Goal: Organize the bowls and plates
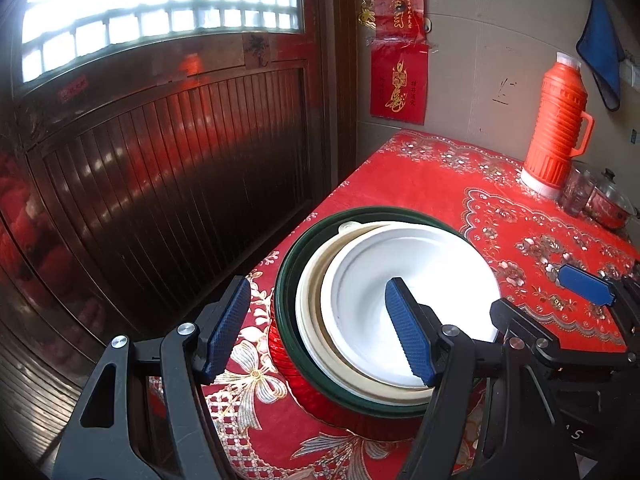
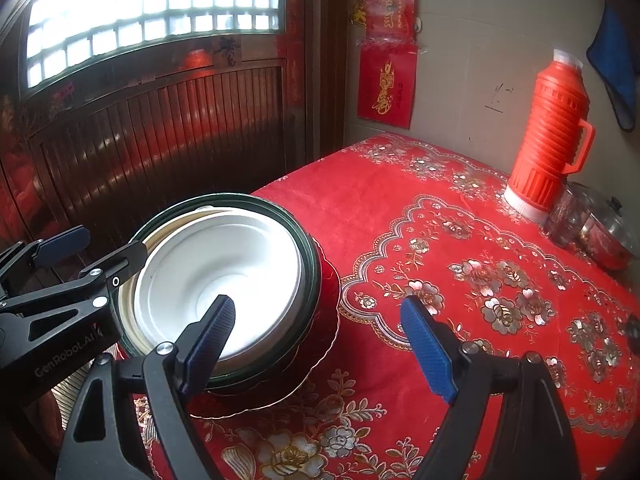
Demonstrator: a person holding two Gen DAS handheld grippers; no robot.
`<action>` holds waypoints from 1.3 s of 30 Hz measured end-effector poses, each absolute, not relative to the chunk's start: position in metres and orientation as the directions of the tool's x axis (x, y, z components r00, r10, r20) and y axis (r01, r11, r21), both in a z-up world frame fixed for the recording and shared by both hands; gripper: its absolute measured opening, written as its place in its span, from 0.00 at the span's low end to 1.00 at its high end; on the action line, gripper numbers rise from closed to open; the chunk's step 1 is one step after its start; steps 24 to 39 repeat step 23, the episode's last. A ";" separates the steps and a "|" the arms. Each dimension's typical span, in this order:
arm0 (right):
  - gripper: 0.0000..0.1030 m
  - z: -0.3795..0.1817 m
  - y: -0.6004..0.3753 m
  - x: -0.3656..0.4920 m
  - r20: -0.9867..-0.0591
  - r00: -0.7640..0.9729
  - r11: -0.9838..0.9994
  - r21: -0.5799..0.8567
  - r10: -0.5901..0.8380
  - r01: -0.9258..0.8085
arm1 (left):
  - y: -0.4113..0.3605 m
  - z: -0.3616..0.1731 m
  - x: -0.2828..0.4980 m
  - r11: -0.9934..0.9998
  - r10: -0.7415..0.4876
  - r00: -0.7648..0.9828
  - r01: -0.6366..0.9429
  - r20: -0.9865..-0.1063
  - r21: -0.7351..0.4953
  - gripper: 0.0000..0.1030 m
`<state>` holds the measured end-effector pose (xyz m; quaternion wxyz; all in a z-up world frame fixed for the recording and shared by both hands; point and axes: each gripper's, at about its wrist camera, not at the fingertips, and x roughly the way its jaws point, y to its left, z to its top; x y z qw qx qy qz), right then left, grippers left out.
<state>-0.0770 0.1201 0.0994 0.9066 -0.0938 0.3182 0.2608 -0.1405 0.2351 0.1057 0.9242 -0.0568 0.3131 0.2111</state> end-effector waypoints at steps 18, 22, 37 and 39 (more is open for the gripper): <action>0.82 0.096 0.124 -0.078 -0.636 0.652 0.841 -0.010 0.412 -0.541 | 0.235 0.104 -0.144 0.904 0.371 0.722 -0.424 -0.584 0.050 0.69; 0.83 0.094 0.128 -0.079 -0.641 0.649 0.837 -0.021 0.408 -0.547 | 0.233 0.103 -0.144 0.899 0.383 0.713 -0.434 -0.587 0.059 0.69; 0.83 0.094 0.128 -0.079 -0.642 0.649 0.836 -0.023 0.408 -0.548 | 0.233 0.103 -0.144 0.897 0.387 0.711 -0.437 -0.587 0.062 0.69; 0.83 0.094 0.128 -0.079 -0.642 0.649 0.836 -0.023 0.408 -0.548 | 0.233 0.103 -0.144 0.897 0.387 0.711 -0.437 -0.587 0.062 0.69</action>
